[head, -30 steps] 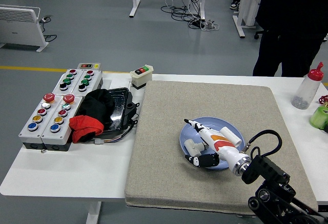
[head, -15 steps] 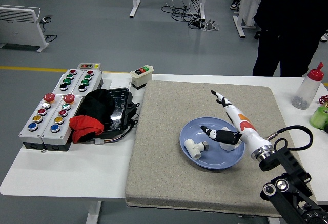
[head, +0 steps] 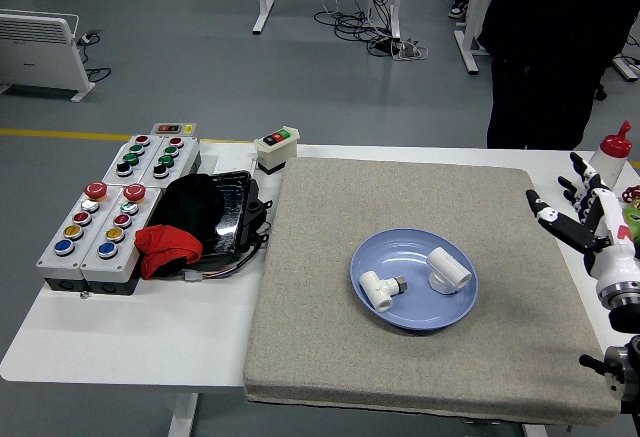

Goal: Pick pipe place plate twice

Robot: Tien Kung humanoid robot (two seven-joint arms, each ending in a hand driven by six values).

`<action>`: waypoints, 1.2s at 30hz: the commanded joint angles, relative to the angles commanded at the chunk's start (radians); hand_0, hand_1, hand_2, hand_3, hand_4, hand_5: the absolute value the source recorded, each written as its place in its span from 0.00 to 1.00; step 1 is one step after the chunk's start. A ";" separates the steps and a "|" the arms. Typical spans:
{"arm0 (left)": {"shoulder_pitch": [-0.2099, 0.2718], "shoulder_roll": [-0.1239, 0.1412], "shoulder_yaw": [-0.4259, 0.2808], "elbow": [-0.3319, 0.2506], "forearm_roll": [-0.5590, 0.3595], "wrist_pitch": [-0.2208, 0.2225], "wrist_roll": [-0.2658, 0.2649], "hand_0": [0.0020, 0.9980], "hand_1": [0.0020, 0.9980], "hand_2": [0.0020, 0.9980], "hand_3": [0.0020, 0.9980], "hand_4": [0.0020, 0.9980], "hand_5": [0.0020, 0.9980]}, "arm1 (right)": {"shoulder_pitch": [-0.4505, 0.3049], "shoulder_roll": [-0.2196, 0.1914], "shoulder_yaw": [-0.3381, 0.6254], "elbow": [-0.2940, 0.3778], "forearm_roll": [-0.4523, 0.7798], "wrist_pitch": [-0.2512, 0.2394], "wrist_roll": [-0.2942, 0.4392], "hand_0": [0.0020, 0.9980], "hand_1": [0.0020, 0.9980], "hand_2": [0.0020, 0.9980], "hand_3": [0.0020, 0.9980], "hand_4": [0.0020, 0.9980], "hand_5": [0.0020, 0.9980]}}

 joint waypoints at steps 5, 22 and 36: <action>-0.004 -0.001 -0.003 0.001 0.008 0.001 0.002 0.69 0.65 0.67 0.61 0.25 1.00 | -0.047 0.005 0.089 0.015 0.090 -0.001 -0.002 0.91 0.86 0.98 0.91 0.66 0.40; 0.001 -0.001 -0.022 0.001 0.043 0.005 0.011 0.69 0.65 0.67 0.61 0.25 1.00 | -0.116 0.021 0.136 0.043 0.162 -0.012 -0.001 0.90 0.85 0.97 0.89 0.64 0.40; 0.007 -0.003 -0.040 0.000 0.076 0.006 0.024 0.69 0.66 0.68 0.62 0.25 1.00 | -0.128 0.016 0.133 0.049 0.172 -0.003 -0.007 0.90 0.84 0.97 0.88 0.61 0.43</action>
